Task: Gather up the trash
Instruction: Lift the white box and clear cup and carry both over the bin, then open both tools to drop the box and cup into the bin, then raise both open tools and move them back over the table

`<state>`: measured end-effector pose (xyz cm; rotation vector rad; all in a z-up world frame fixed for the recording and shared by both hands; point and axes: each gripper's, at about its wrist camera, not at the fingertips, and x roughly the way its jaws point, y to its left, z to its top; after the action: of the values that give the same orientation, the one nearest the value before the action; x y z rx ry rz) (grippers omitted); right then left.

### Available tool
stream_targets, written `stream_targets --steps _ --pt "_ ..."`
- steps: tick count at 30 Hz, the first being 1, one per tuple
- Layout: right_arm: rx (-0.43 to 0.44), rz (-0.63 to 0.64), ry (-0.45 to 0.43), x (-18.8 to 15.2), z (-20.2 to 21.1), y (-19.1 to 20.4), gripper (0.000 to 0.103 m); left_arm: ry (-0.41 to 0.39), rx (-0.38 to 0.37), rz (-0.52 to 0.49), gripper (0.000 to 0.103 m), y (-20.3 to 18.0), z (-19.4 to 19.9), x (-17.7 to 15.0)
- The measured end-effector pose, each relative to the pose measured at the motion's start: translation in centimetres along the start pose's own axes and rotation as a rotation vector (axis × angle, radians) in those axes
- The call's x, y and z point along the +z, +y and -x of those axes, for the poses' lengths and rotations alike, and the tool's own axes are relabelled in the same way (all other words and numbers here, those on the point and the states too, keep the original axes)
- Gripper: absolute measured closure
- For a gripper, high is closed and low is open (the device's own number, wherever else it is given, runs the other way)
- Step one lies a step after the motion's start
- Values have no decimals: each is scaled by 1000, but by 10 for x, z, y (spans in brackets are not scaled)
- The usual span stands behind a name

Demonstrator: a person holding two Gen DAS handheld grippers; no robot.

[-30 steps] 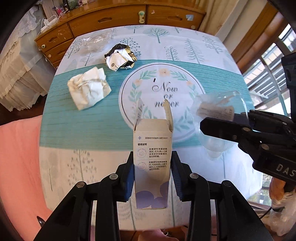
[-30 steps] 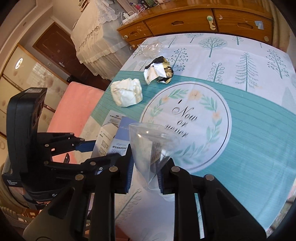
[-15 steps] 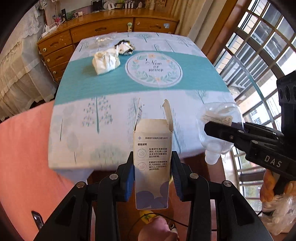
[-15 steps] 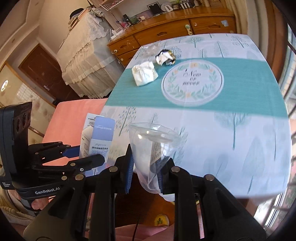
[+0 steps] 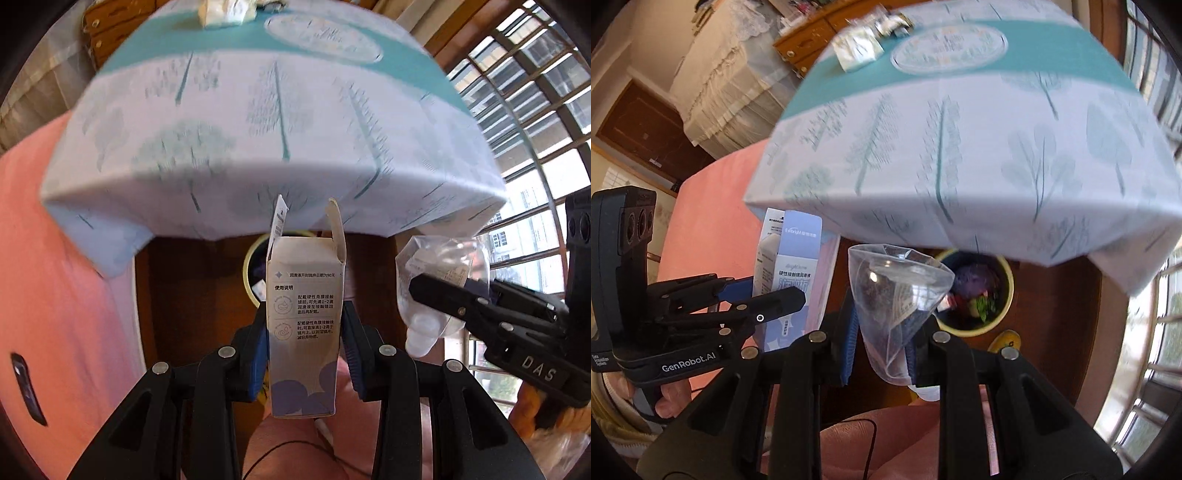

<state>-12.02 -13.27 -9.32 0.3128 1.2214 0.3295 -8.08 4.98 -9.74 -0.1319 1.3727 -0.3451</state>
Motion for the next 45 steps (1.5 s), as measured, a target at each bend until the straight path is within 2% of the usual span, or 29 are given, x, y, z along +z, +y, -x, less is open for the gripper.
stream_targets --steps 4,9,11,17,19,20,21,23,28,32,36,45 --pt "-9 -83 34 -22 -75 -44 84 47 -5 66 67 19 -79 -13" --pt "-57 -160 66 -38 -171 -98 84 120 46 77 67 33 -185 -27" --pt "-69 -191 65 -39 -207 -120 84 131 38 75 67 36 -214 -29" --pt "-121 -215 86 -39 -278 -162 82 141 52 43 63 33 -280 -25" --pt "-123 -226 107 -40 -292 -173 74 144 67 55 58 35 -292 -22" --pt "-133 -232 109 -41 -296 -177 60 145 71 62 52 36 -296 -19" --pt "-143 -238 108 -42 -299 -182 51 144 76 71 42 36 -299 -13" --pt "-141 -243 101 -43 -299 -191 47 143 80 78 27 40 -301 -14" --pt "-181 -178 81 -41 -290 -187 46 109 119 72 27 45 -289 -4" --pt "-201 -125 71 -39 -270 -172 46 55 144 101 27 50 -261 -3" --pt "-208 -100 55 -30 -246 -151 46 10 163 148 27 51 -220 -1" --pt "-215 4 25 -4 -151 -88 46 -73 190 191 27 37 -111 10"
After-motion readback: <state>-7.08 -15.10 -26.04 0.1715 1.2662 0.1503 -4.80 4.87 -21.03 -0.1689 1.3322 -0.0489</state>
